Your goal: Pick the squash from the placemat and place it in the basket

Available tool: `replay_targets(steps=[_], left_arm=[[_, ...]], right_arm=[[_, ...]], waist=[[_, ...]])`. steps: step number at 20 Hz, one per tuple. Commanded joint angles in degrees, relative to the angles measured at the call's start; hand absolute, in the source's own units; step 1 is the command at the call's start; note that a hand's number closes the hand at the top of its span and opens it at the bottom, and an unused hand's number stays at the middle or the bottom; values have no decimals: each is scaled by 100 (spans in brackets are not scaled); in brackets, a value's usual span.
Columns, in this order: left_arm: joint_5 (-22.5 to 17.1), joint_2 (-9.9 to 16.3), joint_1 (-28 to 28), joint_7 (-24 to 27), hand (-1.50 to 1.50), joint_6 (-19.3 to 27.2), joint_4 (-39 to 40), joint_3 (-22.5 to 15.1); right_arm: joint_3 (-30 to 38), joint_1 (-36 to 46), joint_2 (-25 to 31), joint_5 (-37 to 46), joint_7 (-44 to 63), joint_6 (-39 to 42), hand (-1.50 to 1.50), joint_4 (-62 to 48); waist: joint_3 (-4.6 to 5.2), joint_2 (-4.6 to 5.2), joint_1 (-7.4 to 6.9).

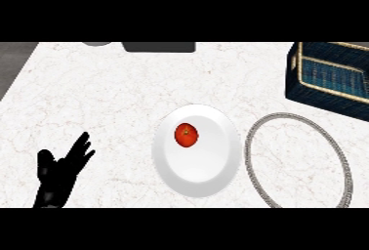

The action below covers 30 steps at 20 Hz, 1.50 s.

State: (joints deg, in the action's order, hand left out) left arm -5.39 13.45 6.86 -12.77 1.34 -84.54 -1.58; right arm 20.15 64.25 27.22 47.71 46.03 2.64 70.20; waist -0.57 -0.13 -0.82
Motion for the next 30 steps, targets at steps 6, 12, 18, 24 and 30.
replay_targets(steps=[6, 12, 18, 24, 30], left_arm=[[153, -107, 252, -406, 0, 50, -18, -159], [149, -65, -70, -423, 0, 24, 276, -9], [199, -180, 33, -323, 0, 0, 323, -68], [142, -184, 199, -297, 0, -73, 86, -78], [184, -160, -30, -279, 0, -86, 435, 44]], right_arm=[[436, 51, 455, -303, -1131, -584, 150, -1561], [975, -164, 191, -810, -1612, -1342, 150, -2123], [1204, -283, 487, -1162, -2379, -1432, 150, -2703], [940, -694, 797, -374, -2070, -2215, 150, -3151], [614, -789, 1155, -310, -2819, -1533, -150, -3684]], waist=[[55, 47, -45], [53, 63, -19], [55, 53, -12], [59, 64, -37], [57, 61, -13]])
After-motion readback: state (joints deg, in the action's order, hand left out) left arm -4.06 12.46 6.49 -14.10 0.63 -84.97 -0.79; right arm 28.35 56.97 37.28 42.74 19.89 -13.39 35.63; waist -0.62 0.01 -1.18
